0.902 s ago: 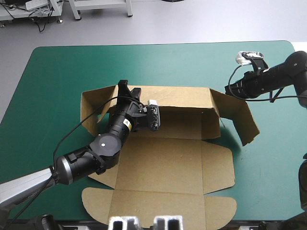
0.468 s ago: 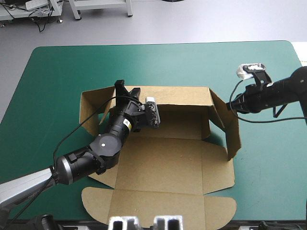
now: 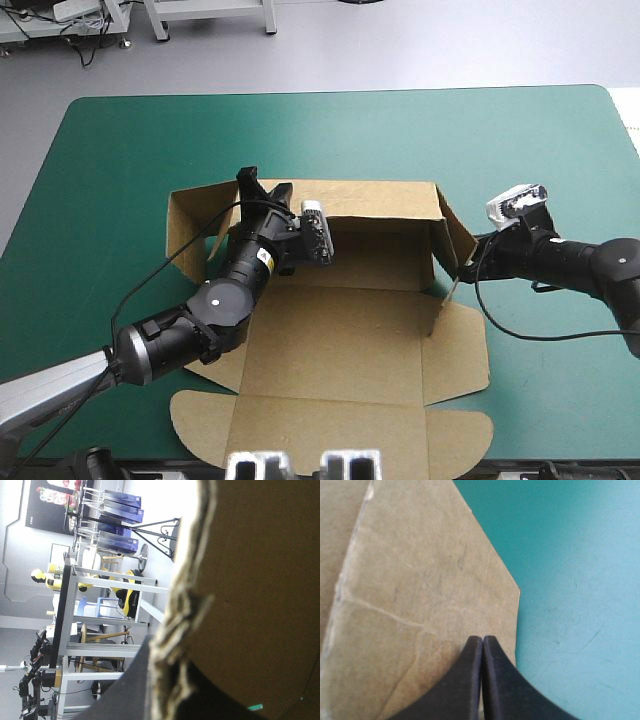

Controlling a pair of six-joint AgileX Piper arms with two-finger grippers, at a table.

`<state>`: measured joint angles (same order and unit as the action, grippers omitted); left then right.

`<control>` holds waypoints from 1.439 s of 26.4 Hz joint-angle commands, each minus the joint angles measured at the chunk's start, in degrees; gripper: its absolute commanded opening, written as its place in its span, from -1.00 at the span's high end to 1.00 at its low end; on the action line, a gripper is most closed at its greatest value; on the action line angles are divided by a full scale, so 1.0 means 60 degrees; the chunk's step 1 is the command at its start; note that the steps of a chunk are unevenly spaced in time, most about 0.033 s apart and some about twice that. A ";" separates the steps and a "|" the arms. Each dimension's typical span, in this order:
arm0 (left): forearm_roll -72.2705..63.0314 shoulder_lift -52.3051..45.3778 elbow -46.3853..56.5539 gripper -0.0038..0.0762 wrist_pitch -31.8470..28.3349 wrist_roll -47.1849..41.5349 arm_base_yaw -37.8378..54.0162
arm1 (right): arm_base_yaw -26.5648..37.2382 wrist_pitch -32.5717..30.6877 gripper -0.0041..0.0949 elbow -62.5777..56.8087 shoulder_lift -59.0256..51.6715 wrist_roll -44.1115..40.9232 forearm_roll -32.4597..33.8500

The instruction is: Fold the box

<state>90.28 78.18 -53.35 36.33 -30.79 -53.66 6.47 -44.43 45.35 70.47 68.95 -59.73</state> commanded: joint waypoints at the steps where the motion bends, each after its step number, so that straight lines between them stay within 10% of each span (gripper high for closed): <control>1: 0.0438 -0.0331 -0.0260 0.93 0.0191 -0.0231 -0.0085 | -0.0009 0.0273 0.94 -0.0114 -0.0119 0.1610 -0.1462; 14: 0.0714 0.0627 -0.0260 0.93 0.0865 0.1313 -0.0067 | -0.0009 -0.0368 0.23 -0.0133 -0.0095 0.1610 -0.0125; 24: 0.1050 0.0985 -0.0260 0.93 0.1050 0.1154 -0.0067 | -0.0009 -0.0730 0.21 -0.0153 -0.0080 0.2139 0.0148; 38: 0.1413 0.0985 -0.0260 0.93 0.1056 -0.0074 -0.0067 | -0.2012 0.1330 -0.05 -0.0153 0.0998 0.3626 -0.2172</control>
<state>96.43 85.74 -53.49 41.67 -29.96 -53.66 -3.89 -40.39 43.27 77.57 89.87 -68.01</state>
